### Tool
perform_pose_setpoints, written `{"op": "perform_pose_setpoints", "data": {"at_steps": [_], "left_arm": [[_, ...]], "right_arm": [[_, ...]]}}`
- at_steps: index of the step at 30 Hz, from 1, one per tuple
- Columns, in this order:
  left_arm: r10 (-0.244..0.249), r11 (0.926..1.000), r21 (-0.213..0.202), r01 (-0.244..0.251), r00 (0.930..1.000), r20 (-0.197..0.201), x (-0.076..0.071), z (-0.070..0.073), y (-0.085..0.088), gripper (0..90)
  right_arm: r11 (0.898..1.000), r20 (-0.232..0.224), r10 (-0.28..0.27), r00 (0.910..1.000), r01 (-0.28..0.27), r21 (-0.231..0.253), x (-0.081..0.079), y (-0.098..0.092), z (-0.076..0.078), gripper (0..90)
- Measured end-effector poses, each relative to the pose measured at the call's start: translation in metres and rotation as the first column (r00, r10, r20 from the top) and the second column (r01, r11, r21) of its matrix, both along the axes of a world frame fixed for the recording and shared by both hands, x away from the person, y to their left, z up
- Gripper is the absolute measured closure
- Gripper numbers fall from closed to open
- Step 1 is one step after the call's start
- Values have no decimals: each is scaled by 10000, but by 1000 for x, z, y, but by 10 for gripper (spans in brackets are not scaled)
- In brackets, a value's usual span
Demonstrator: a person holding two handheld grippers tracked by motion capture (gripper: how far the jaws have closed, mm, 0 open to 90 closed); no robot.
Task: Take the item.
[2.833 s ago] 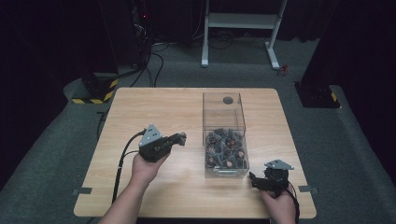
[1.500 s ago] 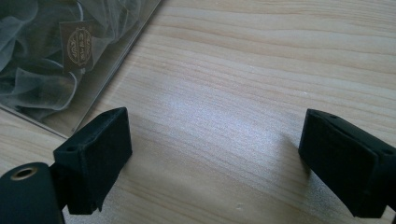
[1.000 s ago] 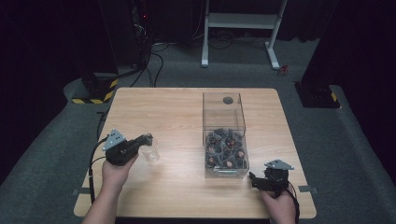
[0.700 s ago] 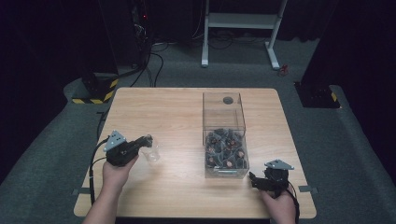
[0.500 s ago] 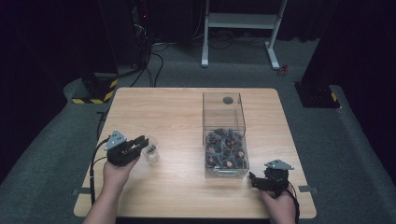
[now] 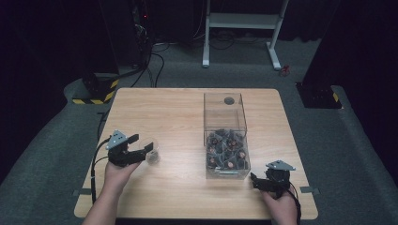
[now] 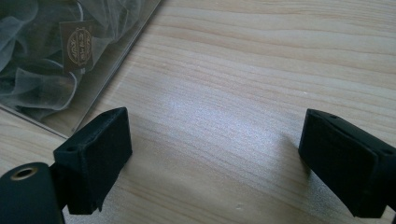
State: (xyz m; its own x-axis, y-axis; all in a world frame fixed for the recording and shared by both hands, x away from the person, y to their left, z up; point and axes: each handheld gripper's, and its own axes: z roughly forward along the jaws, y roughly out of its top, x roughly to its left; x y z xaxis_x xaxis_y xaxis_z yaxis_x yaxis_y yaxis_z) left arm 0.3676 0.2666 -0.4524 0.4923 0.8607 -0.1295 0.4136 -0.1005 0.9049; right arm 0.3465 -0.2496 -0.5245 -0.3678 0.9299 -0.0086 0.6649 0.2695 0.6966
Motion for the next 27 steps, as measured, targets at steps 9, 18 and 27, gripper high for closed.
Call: {"op": "perform_pose_setpoints", "data": {"at_steps": [9, 18, 27], "left_arm": [[-29, 10000, 23, 29, 9999, -128, 1, 0, 1, 137], [-2, 10000, -31, 2, 9998, -181, -2, -1, 6, 98], [81, 10000, 8, -81, 9995, -306, -7, -6, 16, 97]], "right_arm": [[10000, 13, 11, 10000, -11, -8, 0, 0, 0, 93], [10000, 14, 13, 10000, -13, -7, 0, 0, 0, 93], [10000, 18, 12, 10000, -12, -8, 0, 0, 0, 94]]}}
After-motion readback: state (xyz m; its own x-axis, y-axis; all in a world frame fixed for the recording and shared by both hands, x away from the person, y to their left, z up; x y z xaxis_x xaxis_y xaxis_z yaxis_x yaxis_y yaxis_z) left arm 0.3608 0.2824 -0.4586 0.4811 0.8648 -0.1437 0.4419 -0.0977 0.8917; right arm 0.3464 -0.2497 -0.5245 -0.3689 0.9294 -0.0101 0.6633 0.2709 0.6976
